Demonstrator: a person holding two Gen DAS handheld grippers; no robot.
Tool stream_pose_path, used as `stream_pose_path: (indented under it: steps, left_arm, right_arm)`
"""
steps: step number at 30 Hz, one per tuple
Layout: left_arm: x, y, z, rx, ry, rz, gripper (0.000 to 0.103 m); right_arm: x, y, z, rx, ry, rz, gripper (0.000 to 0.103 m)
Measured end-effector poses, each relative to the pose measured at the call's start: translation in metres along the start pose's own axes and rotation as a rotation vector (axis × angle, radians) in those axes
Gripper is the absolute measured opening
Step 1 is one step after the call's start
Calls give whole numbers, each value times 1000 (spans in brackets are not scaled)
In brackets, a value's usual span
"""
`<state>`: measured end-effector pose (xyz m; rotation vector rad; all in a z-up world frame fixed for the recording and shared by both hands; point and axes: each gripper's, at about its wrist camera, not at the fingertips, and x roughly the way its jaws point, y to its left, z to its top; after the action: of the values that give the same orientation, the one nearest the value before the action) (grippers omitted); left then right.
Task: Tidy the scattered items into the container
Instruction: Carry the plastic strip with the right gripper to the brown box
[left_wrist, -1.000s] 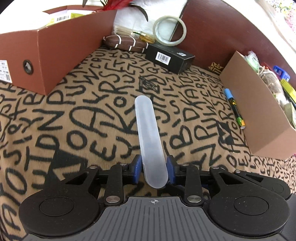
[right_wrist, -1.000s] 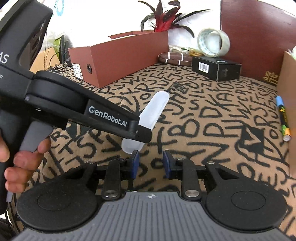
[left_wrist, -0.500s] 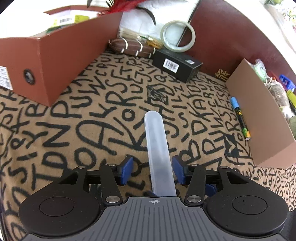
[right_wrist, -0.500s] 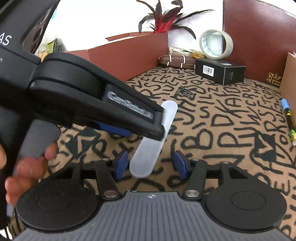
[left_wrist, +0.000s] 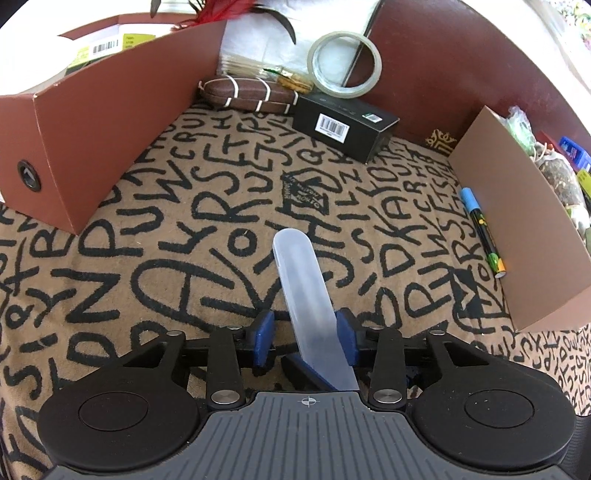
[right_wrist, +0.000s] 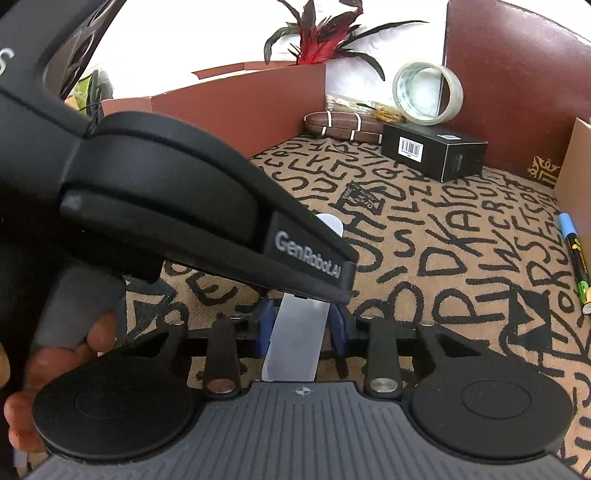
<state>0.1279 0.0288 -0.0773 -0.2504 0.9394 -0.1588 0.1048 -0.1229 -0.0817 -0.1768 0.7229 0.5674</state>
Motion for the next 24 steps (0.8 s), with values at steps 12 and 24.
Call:
stream_pose_path:
  steps: [12,24]
  left_arm:
    - [-36,1,-4,-11,-69,-29,26]
    - [-105,28,49,-37,-283,44,26]
  right_arm:
    - [-27,7,8,0,-47,4,33]
    - [-36,27,94,-46,-198,99,32]
